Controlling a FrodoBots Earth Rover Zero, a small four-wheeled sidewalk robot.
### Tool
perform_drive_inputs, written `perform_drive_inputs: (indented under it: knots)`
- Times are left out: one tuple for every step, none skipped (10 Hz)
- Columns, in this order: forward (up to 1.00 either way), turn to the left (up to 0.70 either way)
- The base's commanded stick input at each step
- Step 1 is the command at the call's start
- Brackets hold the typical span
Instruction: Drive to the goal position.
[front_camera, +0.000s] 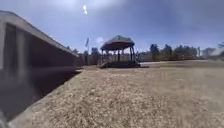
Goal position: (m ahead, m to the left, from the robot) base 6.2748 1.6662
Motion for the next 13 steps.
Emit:
perform_drive_inputs:
  knots:
    - [0.70,0.00]
    - [0.70,0.00]
    - [0.70,0.02]
    - [0.70,0.17]
    - [0.70,0.33]
    - [0.70,0.32]
    - [0.70,0.18]
    - [0.70,0.01]
    - [0.70,0.00]
    - [0.70,0.00]
    - [0.70,0.04]
    - [0.70,0.10]
    - [0.70,0.15]
